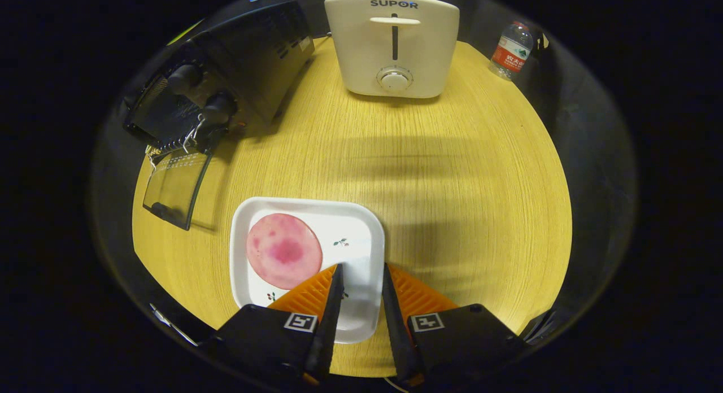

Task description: Open the toaster oven, put the food inside, and close the toaster oven door.

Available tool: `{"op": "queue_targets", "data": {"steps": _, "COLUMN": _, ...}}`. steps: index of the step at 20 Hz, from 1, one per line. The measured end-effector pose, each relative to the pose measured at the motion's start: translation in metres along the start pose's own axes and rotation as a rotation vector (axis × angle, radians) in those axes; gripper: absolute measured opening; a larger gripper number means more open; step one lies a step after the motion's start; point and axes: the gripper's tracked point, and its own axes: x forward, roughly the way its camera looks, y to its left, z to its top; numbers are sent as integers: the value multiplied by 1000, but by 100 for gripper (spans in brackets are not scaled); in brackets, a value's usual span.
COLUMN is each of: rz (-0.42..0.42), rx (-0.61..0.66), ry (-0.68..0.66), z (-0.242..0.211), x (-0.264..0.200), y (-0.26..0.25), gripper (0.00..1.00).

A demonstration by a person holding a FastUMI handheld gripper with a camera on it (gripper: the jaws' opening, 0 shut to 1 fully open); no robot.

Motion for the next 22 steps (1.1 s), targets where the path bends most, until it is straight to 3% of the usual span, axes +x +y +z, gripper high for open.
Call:
{"op": "queue_targets", "data": {"steps": 3, "rz": 21, "rx": 29, "ry": 19, "z": 0, "x": 0, "y": -4, "gripper": 28}}
{"op": "queue_targets", "data": {"steps": 5, "rz": 27, "rx": 38, "ry": 16, "z": 3, "x": -2, "y": -8, "gripper": 28}}
{"op": "queue_targets", "data": {"steps": 9, "rz": 70, "rx": 53, "ry": 30, "z": 1, "x": -2, "y": -8, "gripper": 7}}
{"op": "queue_targets", "data": {"steps": 13, "rz": 131, "rx": 100, "ry": 27, "z": -4, "x": 0, "y": -5, "gripper": 2}}
{"op": "queue_targets", "data": {"steps": 18, "rz": 266, "rx": 267, "ry": 14, "z": -14, "x": -4, "y": 10, "gripper": 2}}
{"op": "queue_targets", "data": {"steps": 22, "rz": 309, "rx": 336, "ry": -31, "z": -19, "x": -18, "y": 11, "gripper": 2}}
